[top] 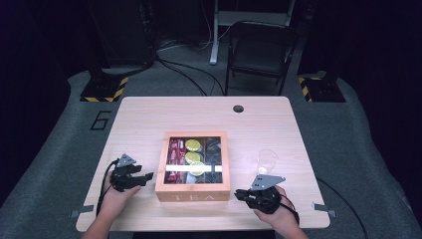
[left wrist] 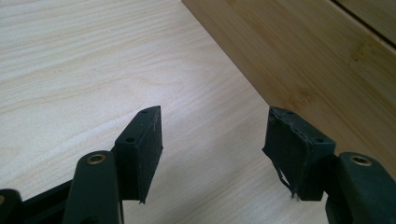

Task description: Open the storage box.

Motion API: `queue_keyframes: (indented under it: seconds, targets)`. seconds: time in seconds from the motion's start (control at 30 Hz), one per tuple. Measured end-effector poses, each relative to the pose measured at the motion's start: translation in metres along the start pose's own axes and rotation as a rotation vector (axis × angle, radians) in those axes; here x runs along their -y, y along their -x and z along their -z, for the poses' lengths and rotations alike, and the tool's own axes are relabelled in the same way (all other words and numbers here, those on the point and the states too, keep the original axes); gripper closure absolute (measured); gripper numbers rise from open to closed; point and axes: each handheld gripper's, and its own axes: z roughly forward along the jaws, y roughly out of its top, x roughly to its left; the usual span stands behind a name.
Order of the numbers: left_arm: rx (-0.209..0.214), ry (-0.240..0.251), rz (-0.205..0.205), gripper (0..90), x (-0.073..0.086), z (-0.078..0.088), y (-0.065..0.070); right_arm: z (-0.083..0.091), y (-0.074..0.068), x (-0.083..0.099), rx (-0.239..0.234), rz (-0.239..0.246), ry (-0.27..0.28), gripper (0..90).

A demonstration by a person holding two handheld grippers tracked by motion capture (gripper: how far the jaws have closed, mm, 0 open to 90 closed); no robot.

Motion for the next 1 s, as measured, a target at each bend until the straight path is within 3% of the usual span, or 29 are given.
queue_keyframes:
  seconds: [0.3, 0.37, 0.67, 0.8, 1.0]
  targets:
    - [0.006, -0.007, 0.001, 36.9, 0.0, 0.001, 0.0, -0.007, -0.006, -0.005, 0.006, 0.035, 0.0, 87.5]
    - [0.005, -0.004, 0.002, 37.1, 0.0, 0.0, 0.0, -0.008, -0.007, -0.006, 0.01, 0.017, -0.001, 87.6]
    - [0.003, 0.015, 0.011, 39.0, 0.001, 0.003, 0.001, -0.012, -0.007, -0.007, 0.018, 0.018, 0.0, 88.6]
    - [0.011, 0.019, 0.014, 40.2, 0.001, 0.006, 0.002, -0.012, -0.006, -0.007, -0.002, 0.011, -0.007, 88.4]
    - [0.024, 0.051, -0.005, 41.1, -0.001, 0.014, 0.009, -0.012, -0.004, -0.009, -0.008, -0.002, -0.006, 88.0]
